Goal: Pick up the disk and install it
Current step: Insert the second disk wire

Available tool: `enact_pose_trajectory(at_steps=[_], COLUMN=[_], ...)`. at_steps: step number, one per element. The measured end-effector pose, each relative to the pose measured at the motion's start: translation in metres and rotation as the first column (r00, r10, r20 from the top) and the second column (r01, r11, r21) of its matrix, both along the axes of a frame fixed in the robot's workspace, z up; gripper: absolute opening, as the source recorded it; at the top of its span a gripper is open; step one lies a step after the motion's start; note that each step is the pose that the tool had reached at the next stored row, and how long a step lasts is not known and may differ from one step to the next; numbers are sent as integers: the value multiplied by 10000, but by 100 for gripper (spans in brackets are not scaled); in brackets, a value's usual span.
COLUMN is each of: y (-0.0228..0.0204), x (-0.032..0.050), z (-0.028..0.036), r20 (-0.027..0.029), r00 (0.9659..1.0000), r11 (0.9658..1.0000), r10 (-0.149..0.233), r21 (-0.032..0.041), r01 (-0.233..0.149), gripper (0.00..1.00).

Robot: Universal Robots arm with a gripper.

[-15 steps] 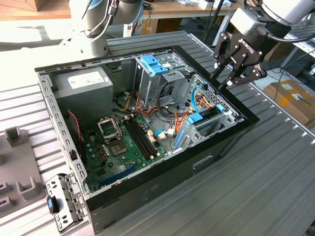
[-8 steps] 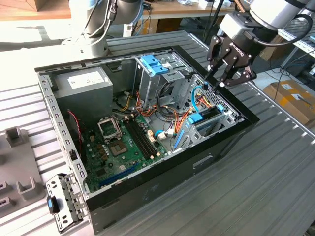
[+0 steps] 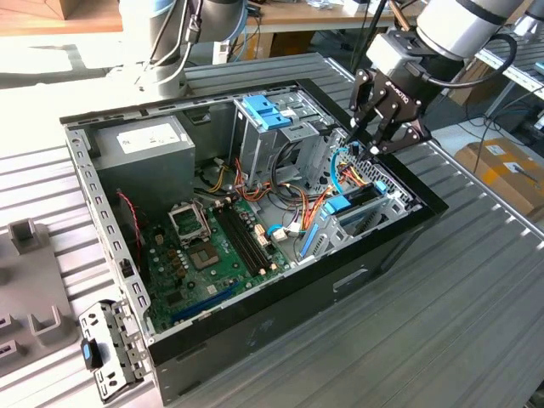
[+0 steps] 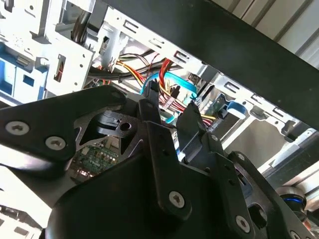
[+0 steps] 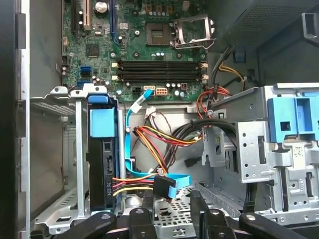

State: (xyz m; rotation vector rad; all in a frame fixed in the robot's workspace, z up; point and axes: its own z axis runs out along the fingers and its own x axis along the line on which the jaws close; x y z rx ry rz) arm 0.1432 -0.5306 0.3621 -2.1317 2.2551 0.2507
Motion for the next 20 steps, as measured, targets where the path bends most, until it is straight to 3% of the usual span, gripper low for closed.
enact_pose_trajectory(at_steps=[3, 8, 11, 14, 17, 20], y=[34, 75, 89, 89, 89, 89], x=[-7, -20, -22, -22, -22, -22], z=[-60, -120, -122, -86, 38, 58], r20=[0, 0, 0, 0, 0, 0], r00=[10000, 10000, 10000, 10000, 10000, 10000], r11=[10000, 9999, 9999, 9999, 9999, 9999], r10=[0, 0, 0, 1, 0, 0], r21=[-64, -108, -125, -127, -126, -125], r01=[0, 0, 0, -1, 0, 0], gripper=[42, 42, 42, 42, 42, 42])
